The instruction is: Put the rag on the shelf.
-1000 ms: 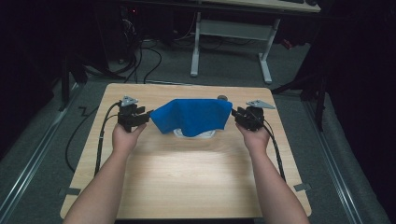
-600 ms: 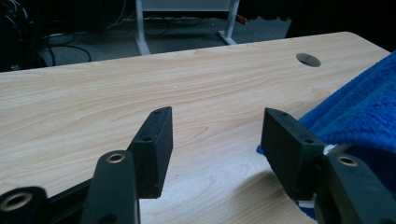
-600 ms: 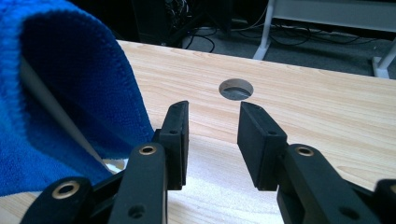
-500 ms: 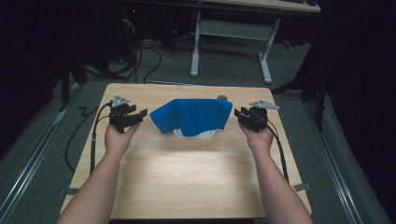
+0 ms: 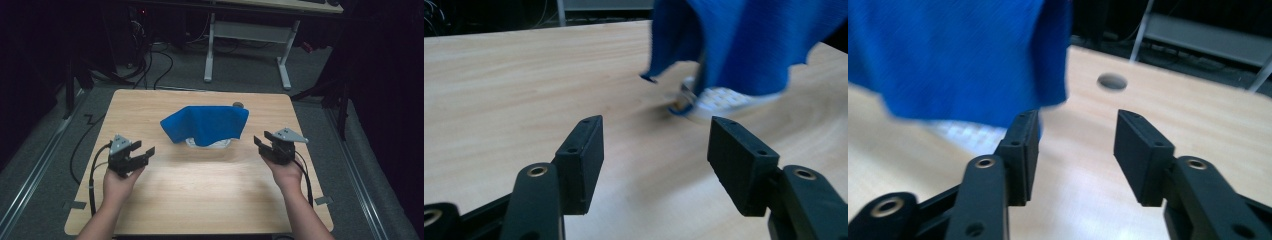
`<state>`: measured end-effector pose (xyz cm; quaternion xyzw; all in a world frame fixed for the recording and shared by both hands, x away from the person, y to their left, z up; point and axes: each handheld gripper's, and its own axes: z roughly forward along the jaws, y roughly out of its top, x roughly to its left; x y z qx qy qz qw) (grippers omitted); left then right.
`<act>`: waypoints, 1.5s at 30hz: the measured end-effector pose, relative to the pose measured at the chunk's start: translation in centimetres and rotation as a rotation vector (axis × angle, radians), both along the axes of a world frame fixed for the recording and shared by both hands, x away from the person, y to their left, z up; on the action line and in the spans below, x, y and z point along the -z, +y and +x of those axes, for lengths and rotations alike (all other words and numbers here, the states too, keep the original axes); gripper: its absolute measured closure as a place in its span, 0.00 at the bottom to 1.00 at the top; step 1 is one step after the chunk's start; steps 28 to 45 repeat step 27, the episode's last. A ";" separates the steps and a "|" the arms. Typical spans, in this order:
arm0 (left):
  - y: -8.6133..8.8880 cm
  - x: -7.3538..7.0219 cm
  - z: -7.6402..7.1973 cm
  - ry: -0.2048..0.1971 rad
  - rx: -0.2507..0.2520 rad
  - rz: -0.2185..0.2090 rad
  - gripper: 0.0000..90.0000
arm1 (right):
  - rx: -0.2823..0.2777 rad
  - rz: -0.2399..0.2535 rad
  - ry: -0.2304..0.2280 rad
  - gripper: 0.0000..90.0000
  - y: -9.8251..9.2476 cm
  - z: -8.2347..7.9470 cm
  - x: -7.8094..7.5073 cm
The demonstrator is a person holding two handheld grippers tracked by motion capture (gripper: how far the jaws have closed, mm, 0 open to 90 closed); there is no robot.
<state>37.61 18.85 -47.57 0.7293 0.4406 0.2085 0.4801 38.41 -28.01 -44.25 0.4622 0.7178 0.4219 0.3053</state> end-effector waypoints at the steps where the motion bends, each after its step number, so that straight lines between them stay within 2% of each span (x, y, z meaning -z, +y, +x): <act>1: -0.2 0.2 -0.6 0.004 0.010 0.003 0.45 | -0.007 0.008 -0.010 0.57 0.1 -0.9 0.0; 3: -1.2 0.8 -2.3 0.020 0.040 0.019 0.44 | -0.016 0.020 -0.023 0.58 0.3 -2.6 0.0; 6: -2.9 1.7 -4.0 0.058 0.090 -0.002 0.43 | -0.026 0.004 -0.031 0.58 1.1 -5.4 0.5; 9: -4.7 2.7 -5.9 0.058 0.136 0.017 0.42 | 0.000 0.013 -0.008 0.60 2.1 -7.7 1.5; 11: -5.9 3.3 -7.0 0.057 0.180 0.074 0.41 | -0.001 0.009 0.007 0.60 2.7 -8.8 2.4; 14: -6.9 3.9 -7.8 0.066 0.231 0.113 0.41 | 0.002 0.024 0.032 0.60 3.6 -10.5 4.9; 15: -7.2 4.2 -7.7 0.075 0.248 0.125 0.41 | -0.015 0.021 0.065 0.59 4.0 -10.6 5.6; 16: -7.4 4.3 -7.7 0.087 0.257 0.133 0.41 | -0.046 -0.017 0.070 0.57 4.4 -10.5 5.9; 18: -7.8 4.5 -7.3 0.100 0.257 0.119 0.41 | -0.062 -0.059 0.057 0.57 4.8 -10.1 6.3; 21: -7.9 4.6 -7.1 0.111 0.255 0.105 0.41 | -0.074 -0.050 0.089 0.56 4.9 -9.3 6.8; 24: -7.7 4.8 -7.1 0.113 0.243 0.113 0.41 | -0.092 -0.062 0.089 0.55 5.0 -9.2 7.0; 27: -7.3 4.9 -7.0 0.127 0.228 0.095 0.41 | -0.093 -0.060 0.097 0.55 4.8 -9.3 7.1; 45: -7.3 4.9 -7.0 0.127 0.228 0.095 0.41 | -0.093 -0.060 0.097 0.55 4.8 -9.3 7.1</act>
